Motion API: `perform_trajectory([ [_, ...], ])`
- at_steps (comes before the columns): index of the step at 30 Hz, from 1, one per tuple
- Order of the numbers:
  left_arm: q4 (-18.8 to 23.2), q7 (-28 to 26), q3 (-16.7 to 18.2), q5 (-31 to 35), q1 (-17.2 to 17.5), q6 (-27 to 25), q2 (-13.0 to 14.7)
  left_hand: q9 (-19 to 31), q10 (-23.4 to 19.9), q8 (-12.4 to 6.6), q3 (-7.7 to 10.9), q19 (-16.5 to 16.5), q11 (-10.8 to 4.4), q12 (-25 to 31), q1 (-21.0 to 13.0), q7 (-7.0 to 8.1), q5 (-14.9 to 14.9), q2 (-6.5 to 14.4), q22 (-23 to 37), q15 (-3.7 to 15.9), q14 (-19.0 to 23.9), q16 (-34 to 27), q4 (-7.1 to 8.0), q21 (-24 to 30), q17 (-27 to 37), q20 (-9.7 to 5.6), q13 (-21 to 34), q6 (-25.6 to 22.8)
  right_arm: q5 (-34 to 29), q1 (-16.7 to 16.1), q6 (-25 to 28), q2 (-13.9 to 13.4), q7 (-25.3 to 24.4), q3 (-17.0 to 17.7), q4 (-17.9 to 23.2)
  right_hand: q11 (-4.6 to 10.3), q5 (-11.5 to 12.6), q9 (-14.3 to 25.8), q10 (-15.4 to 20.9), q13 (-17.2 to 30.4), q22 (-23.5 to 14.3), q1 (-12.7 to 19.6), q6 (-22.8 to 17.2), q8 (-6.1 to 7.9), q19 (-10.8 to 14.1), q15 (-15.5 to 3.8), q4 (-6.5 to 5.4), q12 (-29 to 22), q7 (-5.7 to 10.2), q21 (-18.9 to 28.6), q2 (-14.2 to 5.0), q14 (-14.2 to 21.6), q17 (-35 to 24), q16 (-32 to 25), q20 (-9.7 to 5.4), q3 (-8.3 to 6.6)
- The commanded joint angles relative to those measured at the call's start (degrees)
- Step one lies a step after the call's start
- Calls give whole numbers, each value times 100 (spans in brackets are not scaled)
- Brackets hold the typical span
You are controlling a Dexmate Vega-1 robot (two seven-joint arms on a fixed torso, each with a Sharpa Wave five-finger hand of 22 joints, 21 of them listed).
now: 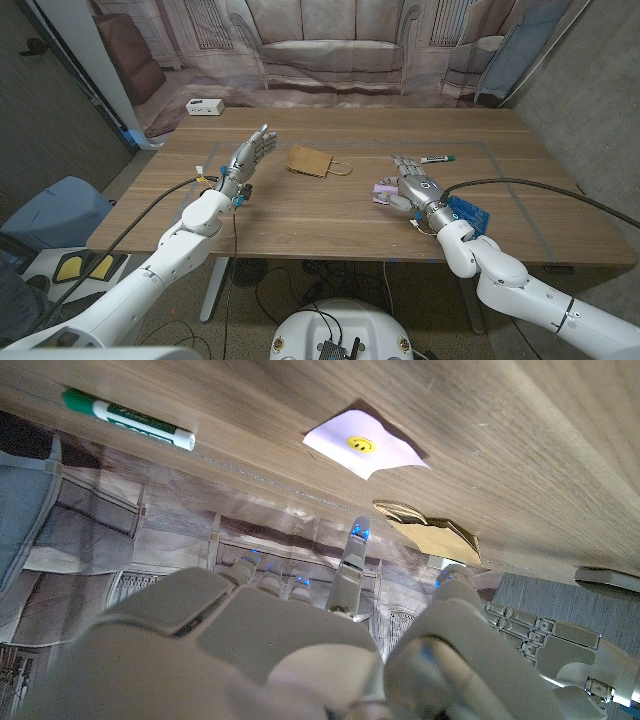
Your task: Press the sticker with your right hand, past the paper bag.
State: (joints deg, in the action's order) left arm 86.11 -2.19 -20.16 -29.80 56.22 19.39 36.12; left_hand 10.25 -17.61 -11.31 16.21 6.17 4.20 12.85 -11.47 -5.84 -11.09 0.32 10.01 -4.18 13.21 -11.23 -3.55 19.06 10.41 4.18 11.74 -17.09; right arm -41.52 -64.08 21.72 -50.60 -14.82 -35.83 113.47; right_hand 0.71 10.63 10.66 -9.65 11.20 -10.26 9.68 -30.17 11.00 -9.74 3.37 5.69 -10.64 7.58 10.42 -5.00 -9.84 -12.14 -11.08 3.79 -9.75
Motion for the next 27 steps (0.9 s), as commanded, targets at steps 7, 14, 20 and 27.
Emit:
perform_trajectory([
  [7, -45, -6, -17, -2, -44, -44, -21, 16, -7, 28, 1, 42, 12, -14, -12, -1, 12, 46, 8, -27, 21, 13, -45, -23, 7, -1, -1, -27, 43, 175, 85, 55, 138, -171, -184, 13, 32, 21, -121, 15, -19, -40, 35, 2, -755, -31, 12, -33, 9, 47, -32, -1147, -5, -39, -28, -39],
  [14, -107, 27, -47, -3, -93, -63, -38, 16, -9, 28, 0, 51, 25, -15, -12, 4, 12, 51, 9, -30, 22, 13, -48, -42, 7, -5, -1, -32, 164, 163, 99, 76, 97, -162, -217, 23, 31, 22, -70, 15, -18, -36, -162, 77, -743, -29, 19, -65, -22, 70, -39, -1126, -3, -61, -22, -52],
  [20, -143, 44, -51, -5, -111, -32, -50, 16, -16, 26, -1, 58, -5, -13, -10, 0, 12, 55, 9, -26, 20, 15, -51, -57, 7, -10, 0, -41, 114, 197, 199, 83, 138, -223, -224, 37, 30, 22, -61, 15, -18, -38, -220, 94, -754, -24, 21, -72, -38, 72, -38, -1129, -3, -65, -19, -54],
  [27, -154, 48, -42, -17, -105, -32, -38, 17, -14, 26, -2, 62, 7, -15, -9, -5, 13, 57, 10, -30, 25, 13, -53, -70, 7, -12, 0, -46, 150, 222, 259, 104, 171, -256, -238, 35, 29, 22, -35, 15, -18, -42, -278, 109, -750, -22, 22, -84, -69, 80, -37, -1123, -3, -73, -5, -56],
])
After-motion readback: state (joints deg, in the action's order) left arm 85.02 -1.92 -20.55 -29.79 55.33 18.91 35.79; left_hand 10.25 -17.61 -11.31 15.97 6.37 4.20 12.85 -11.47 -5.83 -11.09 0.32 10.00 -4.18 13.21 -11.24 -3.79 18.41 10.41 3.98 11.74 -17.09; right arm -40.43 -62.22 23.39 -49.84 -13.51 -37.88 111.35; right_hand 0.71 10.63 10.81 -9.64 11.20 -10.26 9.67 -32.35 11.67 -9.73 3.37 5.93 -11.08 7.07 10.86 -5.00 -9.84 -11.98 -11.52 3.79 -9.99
